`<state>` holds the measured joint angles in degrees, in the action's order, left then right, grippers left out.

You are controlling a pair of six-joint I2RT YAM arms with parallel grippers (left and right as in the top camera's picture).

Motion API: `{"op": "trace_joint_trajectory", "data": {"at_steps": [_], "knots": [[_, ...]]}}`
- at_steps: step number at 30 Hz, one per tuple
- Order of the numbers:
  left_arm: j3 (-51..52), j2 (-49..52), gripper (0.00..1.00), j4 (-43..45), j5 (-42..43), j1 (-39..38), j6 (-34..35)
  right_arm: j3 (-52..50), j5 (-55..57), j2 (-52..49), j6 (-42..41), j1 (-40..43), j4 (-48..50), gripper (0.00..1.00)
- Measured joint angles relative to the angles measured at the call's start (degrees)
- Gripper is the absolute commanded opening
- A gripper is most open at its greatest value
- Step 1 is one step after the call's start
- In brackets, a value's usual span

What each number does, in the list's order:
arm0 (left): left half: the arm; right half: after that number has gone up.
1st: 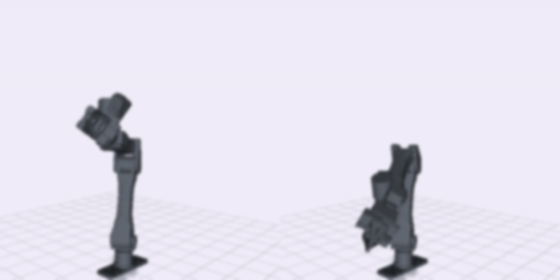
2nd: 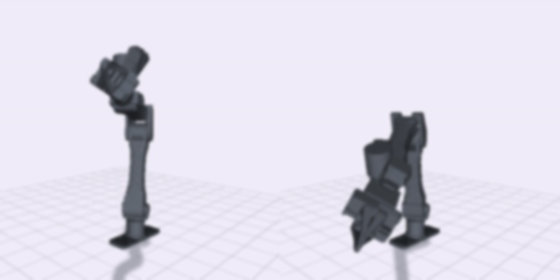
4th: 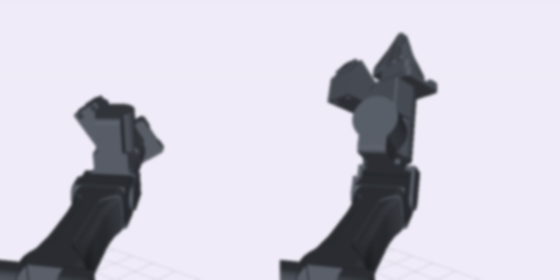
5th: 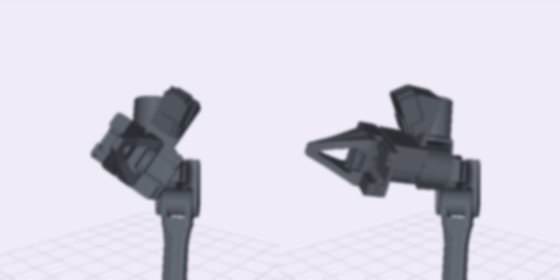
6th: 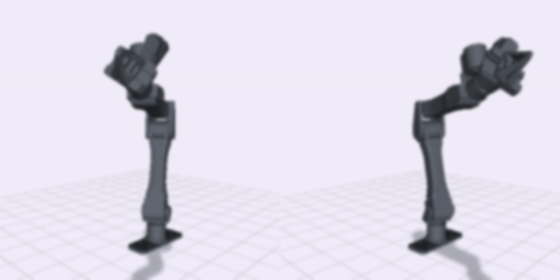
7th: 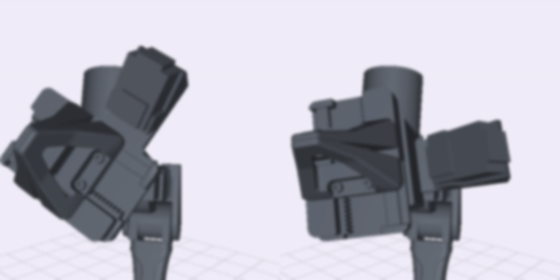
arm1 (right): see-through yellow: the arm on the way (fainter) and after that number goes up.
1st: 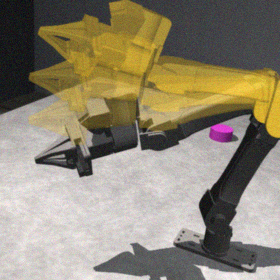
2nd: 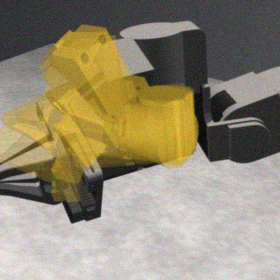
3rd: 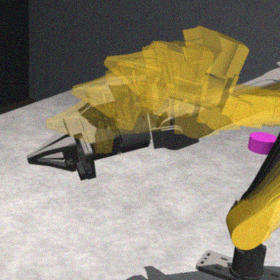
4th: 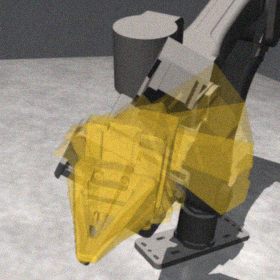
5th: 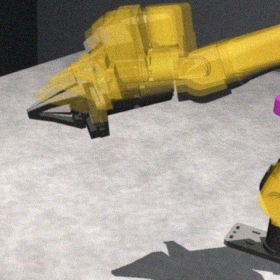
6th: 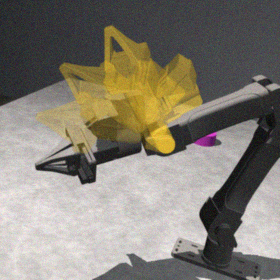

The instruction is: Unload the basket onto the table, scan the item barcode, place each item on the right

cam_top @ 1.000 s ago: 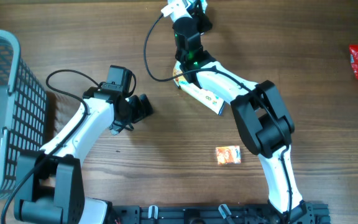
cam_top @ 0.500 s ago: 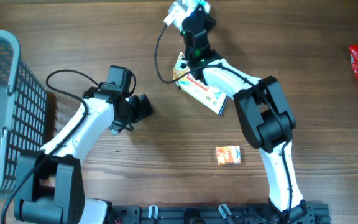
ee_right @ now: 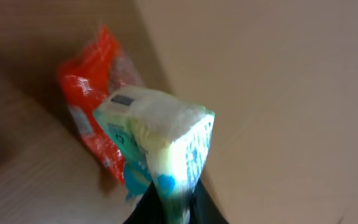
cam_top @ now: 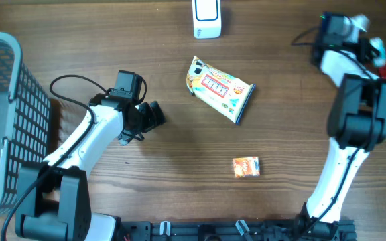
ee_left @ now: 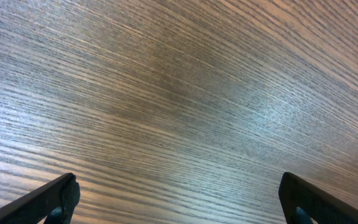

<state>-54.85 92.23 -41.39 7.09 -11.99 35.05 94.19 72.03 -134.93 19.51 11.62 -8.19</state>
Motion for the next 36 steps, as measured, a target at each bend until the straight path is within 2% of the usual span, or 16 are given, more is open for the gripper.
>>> {"op": "trace_joint_trajectory", "data": {"at_steps": [3,4,6,8,11,14,16,20,22,24,26,27,28,30,33,36], "knots": [[0.00,0.00,1.00,-0.04,-0.02,0.00,0.00,0.02,-7.63,0.00,-8.09,4.42,-9.07,0.70],[0.00,0.00,1.00,0.00,-0.02,0.00,0.00,0.00,-10.64,0.00,-10.08,4.57,-10.93,0.91],[0.00,0.00,1.00,0.00,-0.02,0.00,0.00,0.02,-15.17,0.02,-14.75,4.28,-13.53,1.00],[0.00,0.00,1.00,-0.02,-0.02,0.00,0.00,0.02,-17.68,0.76,-19.19,4.13,-15.50,1.00],[0.00,0.00,1.00,0.04,-0.02,0.00,0.00,-0.09,-29.24,8.24,-27.28,4.46,-18.47,1.00],[0.00,0.00,1.00,0.02,-0.02,0.00,0.00,-0.07,-39.76,21.99,-29.92,4.46,-21.18,1.00],[0.00,0.00,1.00,-0.04,-0.02,0.00,0.00,0.24,-52.35,29.88,-30.42,4.57,-26.18,1.00],[0.00,0.00,1.00,-0.04,-0.02,0.00,0.00,0.48,-95.43,34.95,-30.69,3.85,-43.60,0.98],[0.00,0.00,1.00,0.02,-0.04,0.00,0.00,-2.29,-104.76,34.97,-28.63,-0.22,-52.68,0.98],[0.00,0.00,1.00,-0.04,-0.02,0.00,0.00,-8.79,-106.51,34.99,-26.67,-8.48,-54.80,0.97],[-0.04,0.00,1.00,-0.09,-0.02,0.00,0.00,-23.78,-103.91,34.64,-25.90,-23.17,-50.64,0.86],[-0.04,0.00,1.00,-0.07,-0.02,0.00,0.00,-25.90,-103.69,34.53,-25.90,-25.03,-50.62,0.86],[-0.04,0.00,1.00,0.00,-0.02,0.00,0.00,-28.22,-102.25,34.77,-27.52,-26.73,-48.65,0.80],[-0.04,0.00,1.00,0.00,-0.02,0.00,0.00,-34.95,-97.15,34.80,-32.85,-31.82,-48.39,0.62],[-0.04,0.00,1.00,0.00,-0.02,0.00,0.00,-39.93,-93.72,34.77,-38.12,-34.12,-47.50,0.60],[-0.04,0.00,1.00,-0.02,-0.02,0.00,0.00,-43.63,-92.94,34.82,-40.70,-34.51,-47.06,0.63]]}}
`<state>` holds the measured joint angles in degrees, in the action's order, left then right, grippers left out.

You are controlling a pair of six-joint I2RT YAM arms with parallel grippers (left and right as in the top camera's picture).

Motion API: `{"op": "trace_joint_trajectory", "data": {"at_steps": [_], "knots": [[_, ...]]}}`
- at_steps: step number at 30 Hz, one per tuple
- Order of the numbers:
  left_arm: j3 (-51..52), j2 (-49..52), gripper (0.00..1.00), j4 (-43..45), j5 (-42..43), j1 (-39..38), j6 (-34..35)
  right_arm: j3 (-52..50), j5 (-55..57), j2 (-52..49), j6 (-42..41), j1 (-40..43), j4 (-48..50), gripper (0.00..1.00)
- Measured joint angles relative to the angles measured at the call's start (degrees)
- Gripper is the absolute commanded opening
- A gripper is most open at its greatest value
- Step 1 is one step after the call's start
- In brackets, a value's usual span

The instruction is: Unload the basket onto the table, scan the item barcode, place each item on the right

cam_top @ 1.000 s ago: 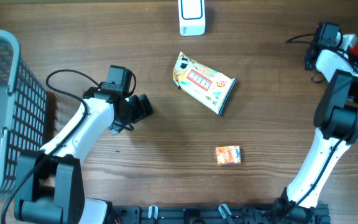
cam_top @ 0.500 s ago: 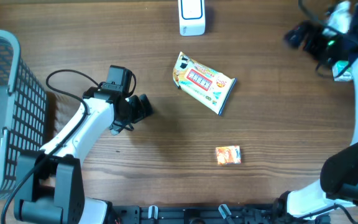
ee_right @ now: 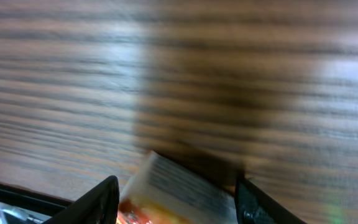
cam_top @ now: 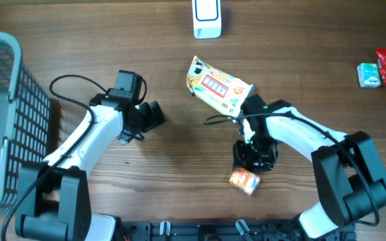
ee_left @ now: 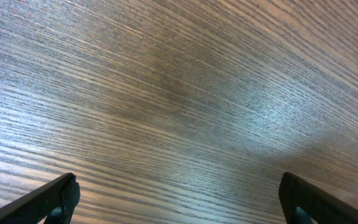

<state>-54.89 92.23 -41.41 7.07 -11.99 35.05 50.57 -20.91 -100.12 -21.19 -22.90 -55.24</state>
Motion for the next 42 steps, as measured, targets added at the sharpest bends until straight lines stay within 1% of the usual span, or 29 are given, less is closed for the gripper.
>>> {"op": "trace_joint_trajectory", "data": {"at_steps": [1,4,6,10,11,12,14,18,21,23,25,26,27,28,30,33,35,39,42], "knots": [[0.00,0.00,1.00,0.02,0.00,0.00,0.00,-0.09,0.00,0.00,-0.26,0.00,-0.13,0.66],[0.00,0.00,1.00,0.02,0.00,0.00,0.00,-0.31,0.46,0.00,-0.20,0.00,-2.91,0.80],[0.00,0.00,1.00,0.02,0.00,0.00,0.00,-0.15,0.61,0.00,1.55,0.00,-5.60,0.80],[0.00,0.00,1.00,0.02,0.00,0.00,0.00,1.44,-2.58,0.00,9.14,0.07,-5.14,0.79],[0.00,0.00,1.00,0.02,0.00,0.00,0.00,1.46,-5.27,0.00,11.58,0.55,-4.81,0.74],[0.00,0.00,1.00,0.02,0.00,0.00,0.00,1.46,-7.32,0.00,13.07,1.42,-4.79,0.64],[0.00,0.00,1.00,0.04,0.00,0.00,0.00,1.55,-8.90,0.00,14.34,2.71,-6.27,0.50],[0.00,0.00,1.00,0.02,0.00,0.00,0.00,1.55,-9.90,0.00,14.82,2.49,-7.41,0.48],[0.00,0.00,1.00,0.02,0.00,0.00,0.00,1.55,-6.78,0.00,12.20,1.29,-7.67,0.57],[0.00,0.00,1.00,0.02,0.00,0.00,0.00,1.73,-5.29,0.00,11.54,1.29,-8.66,0.58],[0.00,0.00,1.00,0.02,0.00,0.00,0.00,3.69,-4.55,-0.02,11.39,1.29,-11.78,0.57],[0.00,0.00,1.00,-0.07,0.00,0.00,0.00,6.03,-4.33,0.00,11.41,1.29,-14.05,0.48],[0.00,0.00,1.00,0.02,0.00,0.00,0.00,8.24,-4.31,0.20,11.43,1.29,-15.54,0.29],[0.00,0.00,1.00,0.02,0.00,0.00,0.00,9.51,-3.91,0.66,11.63,1.29,-17.03,0.06],[0.00,0.00,1.00,0.02,0.00,0.00,0.00,9.86,-2.82,1.60,11.67,1.16,-19.12,0.04],[0.00,0.00,1.00,-0.02,0.00,0.00,0.00,6.56,-2.14,1.97,9.46,-1.40,-17.90,0.05],[0.00,0.00,1.00,0.02,0.00,0.00,-0.02,1.86,-1.46,1.99,5.40,-5.70,-16.22,0.07],[0.00,0.00,1.00,0.02,0.00,0.00,0.00,0.44,3.02,1.99,-3.56,-9.73,-13.68,0.08],[0.00,0.00,1.00,0.02,0.00,0.00,0.00,0.44,3.65,1.99,-6.56,-11.10,-11.76,0.09]]}}
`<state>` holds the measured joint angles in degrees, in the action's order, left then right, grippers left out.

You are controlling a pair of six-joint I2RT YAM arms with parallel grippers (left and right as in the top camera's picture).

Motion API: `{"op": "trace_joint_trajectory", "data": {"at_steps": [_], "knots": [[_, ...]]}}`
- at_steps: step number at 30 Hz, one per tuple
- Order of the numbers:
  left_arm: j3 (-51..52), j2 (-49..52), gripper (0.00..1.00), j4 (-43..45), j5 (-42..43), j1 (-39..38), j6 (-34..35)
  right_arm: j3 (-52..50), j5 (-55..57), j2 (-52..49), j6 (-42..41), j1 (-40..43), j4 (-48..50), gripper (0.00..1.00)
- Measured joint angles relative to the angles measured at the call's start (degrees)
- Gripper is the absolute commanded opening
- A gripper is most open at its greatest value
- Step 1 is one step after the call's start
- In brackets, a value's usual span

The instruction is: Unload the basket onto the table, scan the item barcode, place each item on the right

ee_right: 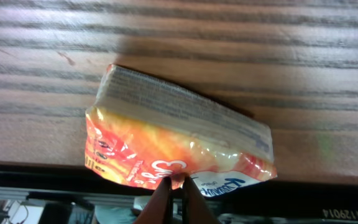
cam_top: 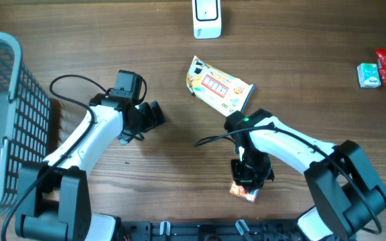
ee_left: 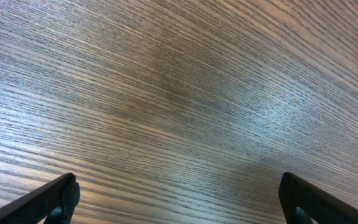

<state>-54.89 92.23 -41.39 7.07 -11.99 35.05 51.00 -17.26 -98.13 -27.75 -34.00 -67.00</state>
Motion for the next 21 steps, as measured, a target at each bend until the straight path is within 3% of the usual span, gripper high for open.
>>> {"op": "trace_joint_trajectory", "data": {"at_steps": [8,11,12,14,18,21], "knots": [[0.00,0.00,1.00,0.00,0.00,0.00,0.00,-3.82,-7.10,2.40,-3.96,-1.31,16.94,0.13],[0.00,0.00,1.00,0.02,0.00,0.00,0.00,-3.74,-9.62,2.51,-6.36,0.90,24.04,0.12],[0.00,0.00,1.00,0.00,0.00,0.00,0.00,-3.39,-9.70,2.51,-7.10,5.03,26.60,0.09],[0.00,0.00,1.00,0.00,0.00,0.00,0.00,-2.82,-9.40,2.34,-7.06,10.16,26.84,0.04],[0.00,0.00,1.00,0.00,0.00,0.00,0.00,-1.99,-8.26,1.99,-4.79,25.42,23.96,0.04],[0.00,0.00,1.00,0.00,0.00,0.00,0.00,-1.92,-8.20,1.97,-1.25,26.88,19.26,0.05]]}}
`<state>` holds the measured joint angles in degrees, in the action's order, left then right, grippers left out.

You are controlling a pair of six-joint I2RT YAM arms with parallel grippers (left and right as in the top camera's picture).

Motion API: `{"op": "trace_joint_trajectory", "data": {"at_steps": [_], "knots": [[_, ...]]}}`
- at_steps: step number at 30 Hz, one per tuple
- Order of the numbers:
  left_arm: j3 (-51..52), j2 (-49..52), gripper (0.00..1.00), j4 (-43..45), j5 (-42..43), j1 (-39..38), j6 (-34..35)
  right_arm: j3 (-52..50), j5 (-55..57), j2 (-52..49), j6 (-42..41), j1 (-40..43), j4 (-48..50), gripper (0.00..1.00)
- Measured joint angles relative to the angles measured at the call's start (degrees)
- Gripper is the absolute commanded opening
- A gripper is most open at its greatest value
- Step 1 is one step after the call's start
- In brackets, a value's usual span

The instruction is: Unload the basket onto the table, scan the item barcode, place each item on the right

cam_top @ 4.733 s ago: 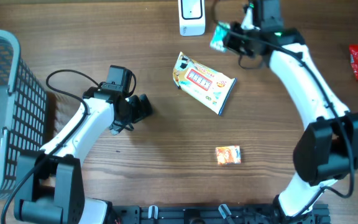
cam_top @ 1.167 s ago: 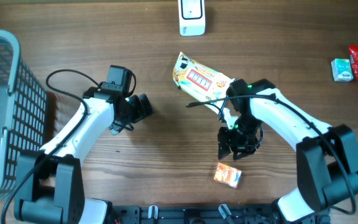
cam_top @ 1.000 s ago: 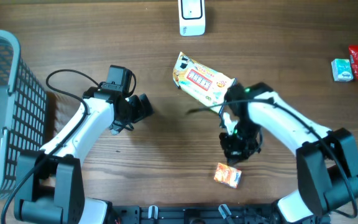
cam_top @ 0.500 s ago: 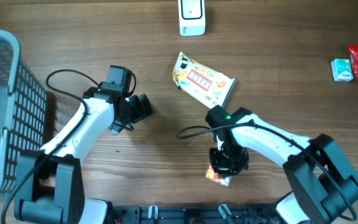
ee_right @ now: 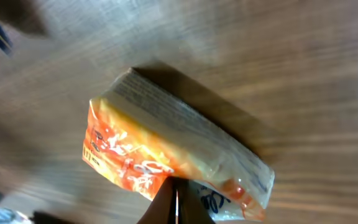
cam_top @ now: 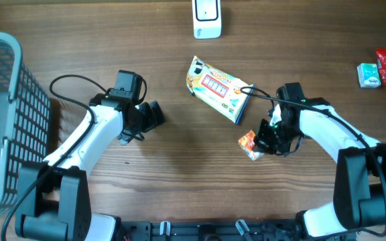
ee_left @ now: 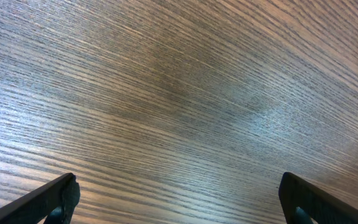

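A small orange packet [cam_top: 248, 143] is pinched by my right gripper [cam_top: 263, 143], which is shut on its edge, just below the right end of the yellow snack bag [cam_top: 218, 89]. In the right wrist view the packet [ee_right: 166, 155] hangs tilted over the wood, with the gripper [ee_right: 176, 202] closed on its lower seam. The white scanner [cam_top: 206, 18] stands at the far edge, centre. My left gripper [cam_top: 154, 115] rests open left of centre, with only bare wood between the fingers [ee_left: 59, 198].
A grey mesh basket [cam_top: 5, 120] fills the left side. A green-white pack [cam_top: 368, 73] and a red packet lie at the far right edge. The table's front rail runs along the bottom.
My right gripper, still shut on the orange packet, has moved from the table's front edge to a spot farther back and right, near the yellow bag. The left arm has not moved.
My right gripper first held the green-white pack at the far right while the orange packet lay near the front. Then that pack lay by the red packet and the gripper was open over the orange packet. Then it was shut on it, and now holds it mid-table.
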<state>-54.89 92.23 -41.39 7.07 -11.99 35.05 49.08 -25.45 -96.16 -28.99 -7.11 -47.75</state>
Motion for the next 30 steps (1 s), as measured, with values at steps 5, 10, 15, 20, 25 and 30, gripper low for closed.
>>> {"op": "trace_joint_trajectory", "data": {"at_steps": [5,10,15,20,25,30], "knots": [[0.00,0.00,1.00,0.00,0.00,0.00,0.00,2.12,3.02,7.98,2.60,0.00,-6.19,0.17],[0.00,0.00,1.00,0.02,0.00,0.00,0.00,3.56,5.03,12.81,4.63,0.00,-2.38,0.04],[0.00,0.00,1.00,0.02,0.00,0.00,0.00,-0.57,4.92,9.64,4.68,-1.95,3.63,0.04],[0.00,0.00,1.00,0.00,0.00,0.00,0.00,-2.95,3.63,4.90,2.45,-7.13,9.29,0.04],[0.00,0.00,1.00,0.00,0.00,0.00,0.00,-2.14,4.76,2.56,-0.15,-8.02,9.20,0.04],[0.00,0.00,1.00,0.00,-0.02,0.00,0.00,6.69,10.12,1.81,1.70,-6.21,-7.63,0.04]]}}
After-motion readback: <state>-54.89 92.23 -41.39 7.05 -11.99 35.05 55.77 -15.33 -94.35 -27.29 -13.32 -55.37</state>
